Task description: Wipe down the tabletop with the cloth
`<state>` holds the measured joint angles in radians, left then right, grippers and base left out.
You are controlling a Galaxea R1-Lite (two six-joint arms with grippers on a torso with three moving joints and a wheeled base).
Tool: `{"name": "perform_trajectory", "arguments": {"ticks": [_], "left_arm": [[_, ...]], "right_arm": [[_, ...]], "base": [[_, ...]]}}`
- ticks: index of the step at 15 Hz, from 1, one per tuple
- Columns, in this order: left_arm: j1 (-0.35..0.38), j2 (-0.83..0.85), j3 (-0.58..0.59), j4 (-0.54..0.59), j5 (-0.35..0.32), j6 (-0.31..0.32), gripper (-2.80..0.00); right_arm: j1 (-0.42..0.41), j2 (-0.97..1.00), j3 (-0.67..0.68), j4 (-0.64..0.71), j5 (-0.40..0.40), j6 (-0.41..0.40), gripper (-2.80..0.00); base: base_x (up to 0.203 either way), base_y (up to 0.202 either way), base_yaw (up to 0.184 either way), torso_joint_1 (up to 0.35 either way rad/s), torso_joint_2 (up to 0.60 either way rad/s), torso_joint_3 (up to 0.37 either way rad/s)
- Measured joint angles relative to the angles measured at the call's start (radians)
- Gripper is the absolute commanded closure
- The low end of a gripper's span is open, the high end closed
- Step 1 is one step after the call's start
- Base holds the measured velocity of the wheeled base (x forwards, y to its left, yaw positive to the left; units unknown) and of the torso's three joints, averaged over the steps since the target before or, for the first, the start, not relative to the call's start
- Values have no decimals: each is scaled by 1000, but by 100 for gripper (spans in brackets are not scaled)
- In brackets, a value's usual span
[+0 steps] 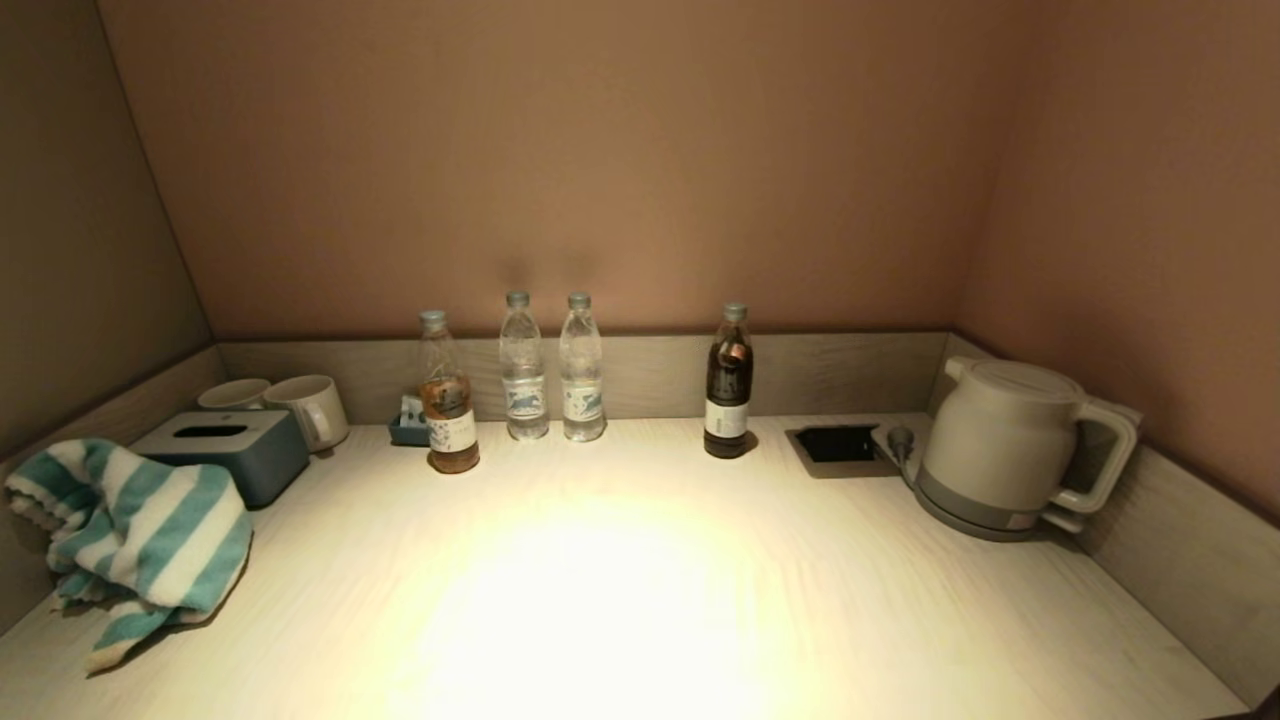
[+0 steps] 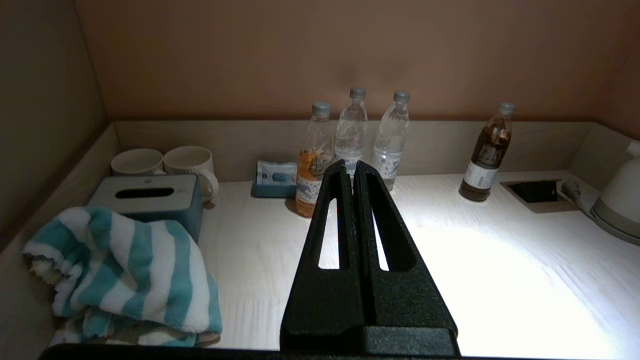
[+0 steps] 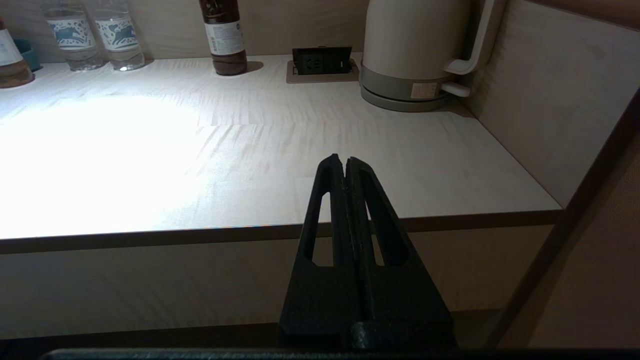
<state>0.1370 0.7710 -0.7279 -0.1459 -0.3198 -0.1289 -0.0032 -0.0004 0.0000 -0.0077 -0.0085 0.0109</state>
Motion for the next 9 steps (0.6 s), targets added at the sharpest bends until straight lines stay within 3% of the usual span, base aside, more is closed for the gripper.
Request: {"name": "perform_trajectory", "arguments": {"ticks": [4, 7, 9], "left_arm": [[1, -99, 4, -17, -3, 6, 0], [-5, -184, 17, -31, 4, 46, 0], [-53, -241, 34, -36, 22, 85, 0]], "right_arm": [[0, 0, 0, 1, 0, 0, 0], [0, 0, 0, 1, 1, 0, 0], [0, 0, 0, 0, 1, 0, 0]], "base": [[0, 0, 0, 0, 0, 0], [0, 0, 0, 0, 0, 0], [0, 0, 0, 0, 0, 0]]}}
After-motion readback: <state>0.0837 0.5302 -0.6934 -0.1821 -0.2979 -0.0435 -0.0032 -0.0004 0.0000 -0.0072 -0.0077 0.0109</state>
